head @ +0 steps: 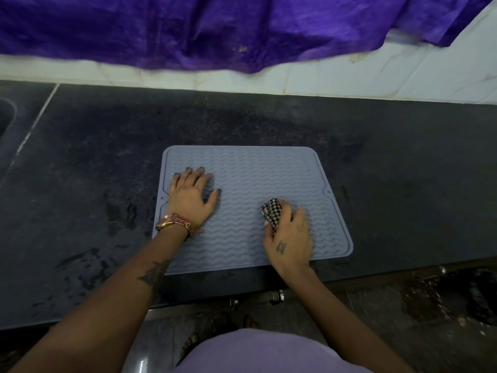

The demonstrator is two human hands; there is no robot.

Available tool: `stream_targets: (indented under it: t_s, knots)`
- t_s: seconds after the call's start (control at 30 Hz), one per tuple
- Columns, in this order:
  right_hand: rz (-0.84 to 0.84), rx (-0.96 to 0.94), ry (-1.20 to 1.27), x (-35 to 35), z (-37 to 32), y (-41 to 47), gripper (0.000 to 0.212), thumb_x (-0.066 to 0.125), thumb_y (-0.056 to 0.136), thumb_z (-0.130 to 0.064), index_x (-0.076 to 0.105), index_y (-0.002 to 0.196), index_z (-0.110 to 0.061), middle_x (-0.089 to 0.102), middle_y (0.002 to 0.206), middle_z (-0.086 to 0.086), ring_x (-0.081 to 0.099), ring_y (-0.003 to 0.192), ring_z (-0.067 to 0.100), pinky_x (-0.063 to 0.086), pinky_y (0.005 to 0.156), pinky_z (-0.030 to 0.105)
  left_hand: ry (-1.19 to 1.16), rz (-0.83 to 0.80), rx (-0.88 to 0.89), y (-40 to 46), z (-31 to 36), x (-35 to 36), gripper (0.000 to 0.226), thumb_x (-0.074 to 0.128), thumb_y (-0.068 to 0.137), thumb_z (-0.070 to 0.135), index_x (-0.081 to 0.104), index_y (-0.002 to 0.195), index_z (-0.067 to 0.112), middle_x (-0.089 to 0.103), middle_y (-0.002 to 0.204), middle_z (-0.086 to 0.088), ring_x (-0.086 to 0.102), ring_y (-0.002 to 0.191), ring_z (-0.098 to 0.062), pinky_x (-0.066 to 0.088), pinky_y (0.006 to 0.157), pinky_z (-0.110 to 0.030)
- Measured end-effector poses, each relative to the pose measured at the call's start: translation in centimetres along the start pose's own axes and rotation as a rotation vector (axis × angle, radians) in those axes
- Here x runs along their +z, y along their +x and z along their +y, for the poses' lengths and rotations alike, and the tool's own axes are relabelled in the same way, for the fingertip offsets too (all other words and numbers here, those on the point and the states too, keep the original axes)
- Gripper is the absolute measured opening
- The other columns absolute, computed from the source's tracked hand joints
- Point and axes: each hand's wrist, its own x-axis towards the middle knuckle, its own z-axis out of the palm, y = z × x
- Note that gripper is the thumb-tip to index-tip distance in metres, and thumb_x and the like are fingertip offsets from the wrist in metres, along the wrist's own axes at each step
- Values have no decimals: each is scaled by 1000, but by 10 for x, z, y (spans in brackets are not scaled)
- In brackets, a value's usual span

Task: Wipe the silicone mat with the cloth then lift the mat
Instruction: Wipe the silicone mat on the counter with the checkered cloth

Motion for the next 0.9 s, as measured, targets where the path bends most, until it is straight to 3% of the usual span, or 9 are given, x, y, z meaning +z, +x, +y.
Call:
stream_targets:
  t_s: [0.13, 0.3, 0.47, 0.9]
  knots:
    - [5, -24, -23, 7, -12, -13, 51, 49, 90, -36, 39, 137, -18, 46, 114, 12, 49, 99, 24, 46, 71, 34, 1, -6, -7, 0, 0, 1, 61, 35, 84, 52, 50, 132, 18, 44, 144, -5, 29, 138, -27, 10, 117, -44]
    - [8, -31, 45, 5, -16, 1, 53, 53, 88, -35, 38, 135, -18, 46, 112, 10, 50, 97, 22, 43, 67, 31, -2, -7, -9, 1, -1, 1, 60, 35, 84, 52, 50, 132, 19, 44, 144, -6, 30, 138, -28, 11, 117, -44]
    - [-20, -89, -26, 10, -24, -2, 52, 47, 91, -34, 34, 138, -18, 43, 120, 11, 45, 106, 23, 45, 75, 31, 11, -3, -4, 1, -1, 2, 60, 36, 84, 52, 51, 132, 18, 45, 143, -6, 31, 137, -28, 12, 116, -44]
    - [-37, -122, 98, 17, -57, -15, 52, 52, 87, -34, 37, 134, -18, 46, 117, 10, 49, 103, 23, 47, 76, 35, 4, -21, -5, 1, -1, -1, 63, 33, 83, 53, 49, 133, 18, 42, 145, -5, 29, 138, -27, 10, 117, -43]
